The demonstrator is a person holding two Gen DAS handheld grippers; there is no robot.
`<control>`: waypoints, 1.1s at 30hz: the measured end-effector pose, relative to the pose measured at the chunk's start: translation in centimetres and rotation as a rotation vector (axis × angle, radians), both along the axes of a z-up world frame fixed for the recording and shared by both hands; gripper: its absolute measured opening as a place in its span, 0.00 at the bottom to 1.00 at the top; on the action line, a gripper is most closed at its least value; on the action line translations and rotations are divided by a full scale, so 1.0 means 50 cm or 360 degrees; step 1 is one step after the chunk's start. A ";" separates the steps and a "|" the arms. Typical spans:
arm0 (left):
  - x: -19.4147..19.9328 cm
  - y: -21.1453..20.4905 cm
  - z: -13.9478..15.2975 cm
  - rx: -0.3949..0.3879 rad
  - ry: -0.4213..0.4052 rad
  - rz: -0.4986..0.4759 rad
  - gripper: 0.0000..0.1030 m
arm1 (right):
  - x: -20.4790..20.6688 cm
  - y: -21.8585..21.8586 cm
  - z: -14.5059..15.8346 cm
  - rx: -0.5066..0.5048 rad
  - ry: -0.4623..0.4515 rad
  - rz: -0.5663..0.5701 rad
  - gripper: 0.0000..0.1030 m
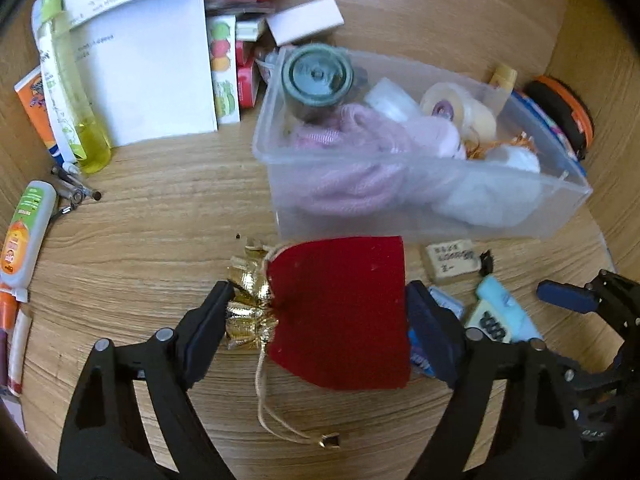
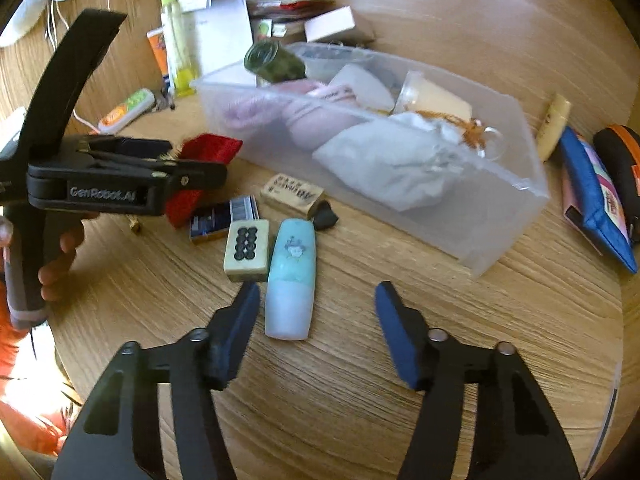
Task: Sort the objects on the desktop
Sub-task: 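Grasp the red velvet pouch with the left tool while the right tool grasps the light blue highlighter, then carry the red pouch and blue highlighter with both tools over the clear box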
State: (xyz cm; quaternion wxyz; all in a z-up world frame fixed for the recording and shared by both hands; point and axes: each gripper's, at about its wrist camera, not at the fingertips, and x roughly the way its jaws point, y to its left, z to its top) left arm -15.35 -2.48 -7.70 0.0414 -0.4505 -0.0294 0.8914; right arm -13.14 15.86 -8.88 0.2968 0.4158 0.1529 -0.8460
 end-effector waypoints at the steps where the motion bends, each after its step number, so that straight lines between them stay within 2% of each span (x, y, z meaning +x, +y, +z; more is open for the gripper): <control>1: -0.003 0.002 -0.005 -0.0004 -0.0010 -0.0001 0.83 | -0.001 -0.002 -0.003 0.0009 -0.0007 0.0003 0.45; 6: -0.005 0.012 -0.009 -0.0049 0.0005 -0.0021 0.83 | -0.004 -0.006 -0.003 0.0029 -0.0004 0.0005 0.44; 9: -0.007 0.016 -0.009 -0.0104 0.0021 -0.0008 0.74 | -0.005 -0.012 -0.004 0.0022 -0.0003 0.0027 0.44; 11: -0.003 0.018 -0.008 -0.0130 0.0033 -0.0022 0.69 | -0.005 -0.016 -0.005 0.0027 0.0011 0.0043 0.39; 13: 0.000 0.021 -0.005 -0.0145 0.0048 -0.0031 0.66 | -0.004 -0.020 -0.004 0.0009 -0.0002 0.0077 0.25; 14: 0.000 0.020 -0.003 -0.0139 0.0054 -0.0035 0.63 | -0.004 -0.021 -0.004 0.0006 -0.0001 0.0084 0.22; 18: 0.012 0.008 0.004 -0.0099 0.0086 -0.0027 0.54 | -0.005 -0.018 -0.002 -0.0001 -0.0002 0.0071 0.22; 20: 0.017 0.004 0.007 -0.0089 0.0097 -0.0027 0.44 | -0.008 -0.012 -0.001 -0.0014 -0.0009 0.0045 0.22; 23: 0.025 0.000 0.012 -0.0046 0.0111 -0.0013 0.38 | -0.008 0.007 0.009 -0.0063 -0.0007 0.0004 0.22; 26: 0.034 -0.008 0.017 -0.0009 0.0119 0.0000 0.34 | -0.007 0.033 0.026 -0.0123 0.0002 -0.0050 0.22; 33: 0.057 -0.007 0.030 0.0031 0.0160 0.0034 0.32 | -0.004 0.072 0.072 -0.0230 0.0061 -0.0129 0.22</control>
